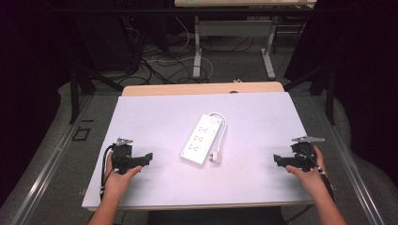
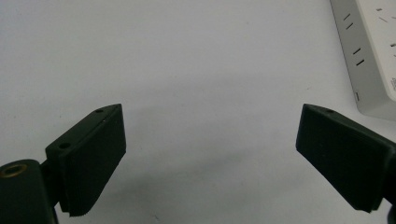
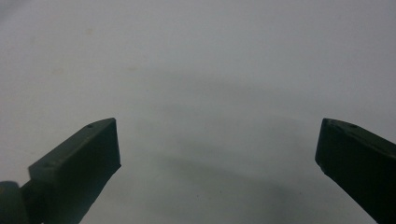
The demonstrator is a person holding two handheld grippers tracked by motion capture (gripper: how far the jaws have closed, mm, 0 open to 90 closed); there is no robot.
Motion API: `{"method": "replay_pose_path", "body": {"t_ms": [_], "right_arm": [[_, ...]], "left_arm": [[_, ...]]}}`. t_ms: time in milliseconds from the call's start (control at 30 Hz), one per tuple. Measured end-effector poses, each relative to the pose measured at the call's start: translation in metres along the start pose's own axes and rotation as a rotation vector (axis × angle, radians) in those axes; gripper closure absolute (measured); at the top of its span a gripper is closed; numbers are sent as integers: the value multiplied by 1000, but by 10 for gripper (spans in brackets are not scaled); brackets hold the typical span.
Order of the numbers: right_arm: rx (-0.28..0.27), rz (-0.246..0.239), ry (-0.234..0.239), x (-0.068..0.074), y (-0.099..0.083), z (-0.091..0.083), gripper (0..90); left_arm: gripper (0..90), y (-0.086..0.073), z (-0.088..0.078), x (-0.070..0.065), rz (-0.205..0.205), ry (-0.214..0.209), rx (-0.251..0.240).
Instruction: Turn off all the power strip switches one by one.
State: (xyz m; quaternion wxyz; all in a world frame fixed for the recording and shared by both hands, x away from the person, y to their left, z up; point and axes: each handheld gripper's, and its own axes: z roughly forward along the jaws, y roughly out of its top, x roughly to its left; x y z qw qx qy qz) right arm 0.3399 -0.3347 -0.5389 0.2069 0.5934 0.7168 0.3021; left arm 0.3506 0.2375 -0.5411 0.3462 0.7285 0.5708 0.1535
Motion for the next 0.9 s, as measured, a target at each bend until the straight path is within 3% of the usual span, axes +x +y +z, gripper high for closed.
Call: {"method": "replay_pose_path", "body": {"t_ms": [400,900], "right_arm": [[3,33,-1,-6,-18,6,0],[7,16,-5,-4,-24,6,0]], "left_arm": [[87,0,0,1,4,0,-1],[87,0,0,1,4,-2,3]]}}
